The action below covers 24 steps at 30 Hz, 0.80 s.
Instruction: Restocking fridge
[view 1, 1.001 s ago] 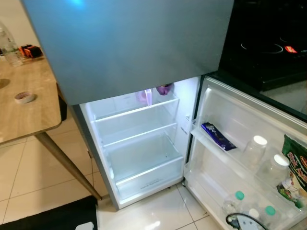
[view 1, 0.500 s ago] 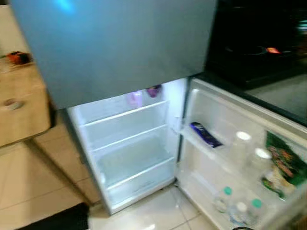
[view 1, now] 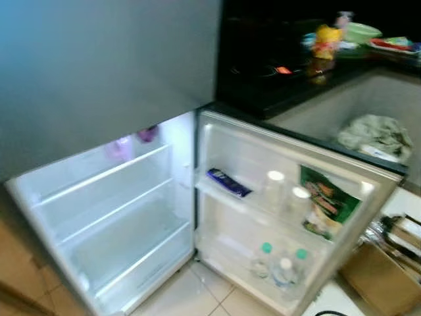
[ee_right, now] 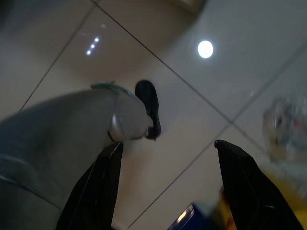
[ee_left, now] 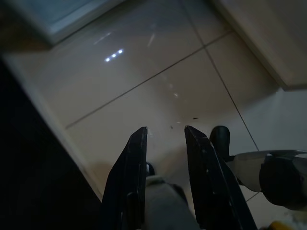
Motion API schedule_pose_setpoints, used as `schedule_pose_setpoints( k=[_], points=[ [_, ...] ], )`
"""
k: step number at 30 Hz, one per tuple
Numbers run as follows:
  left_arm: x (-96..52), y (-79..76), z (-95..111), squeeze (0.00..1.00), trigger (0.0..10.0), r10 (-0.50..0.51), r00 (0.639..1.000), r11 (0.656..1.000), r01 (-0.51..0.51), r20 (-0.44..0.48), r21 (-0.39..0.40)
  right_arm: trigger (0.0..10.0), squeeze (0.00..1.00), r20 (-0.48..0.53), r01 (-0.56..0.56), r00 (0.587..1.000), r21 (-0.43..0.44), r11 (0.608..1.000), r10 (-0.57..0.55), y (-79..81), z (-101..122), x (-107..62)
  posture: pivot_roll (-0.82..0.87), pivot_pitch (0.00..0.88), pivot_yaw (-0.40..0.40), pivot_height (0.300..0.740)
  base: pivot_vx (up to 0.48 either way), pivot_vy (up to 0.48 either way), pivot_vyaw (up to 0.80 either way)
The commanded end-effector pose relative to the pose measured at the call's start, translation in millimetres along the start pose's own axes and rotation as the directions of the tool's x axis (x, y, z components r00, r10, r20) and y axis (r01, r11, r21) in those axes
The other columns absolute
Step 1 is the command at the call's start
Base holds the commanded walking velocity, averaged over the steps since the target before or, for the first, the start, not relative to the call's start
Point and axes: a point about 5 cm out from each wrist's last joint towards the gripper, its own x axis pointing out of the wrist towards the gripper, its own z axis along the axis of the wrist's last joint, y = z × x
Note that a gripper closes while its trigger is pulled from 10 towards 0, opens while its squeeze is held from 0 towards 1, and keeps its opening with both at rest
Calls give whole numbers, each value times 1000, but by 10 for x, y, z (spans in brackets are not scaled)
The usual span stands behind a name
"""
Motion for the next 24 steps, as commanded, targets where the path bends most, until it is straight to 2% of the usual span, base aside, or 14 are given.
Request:
schedule_pose_setpoints(
  k=[1,13,24],
  points=[
    [-5,-9,-32,0,10000,-3,1000,1000,3,-8,4,10000,0,-9,5,1000,-5,1000,-5,-18,-12,-6,-89,0,0,740,0,0,-744],
    [5,-54,-25,0,10000,-23,1000,1000,23,2,3,10000,0,-4,14,1000,3,1000,-14,-28,-9,-8,-89,0,-1,740,0,0,-746],
    [5,-76,-41,0,10000,-46,999,999,46,-7,-4,10000,0,14,15,1000,12,1000,-15,-30,22,-6,-88,0,-2,740,0,0,0]
  ],
)
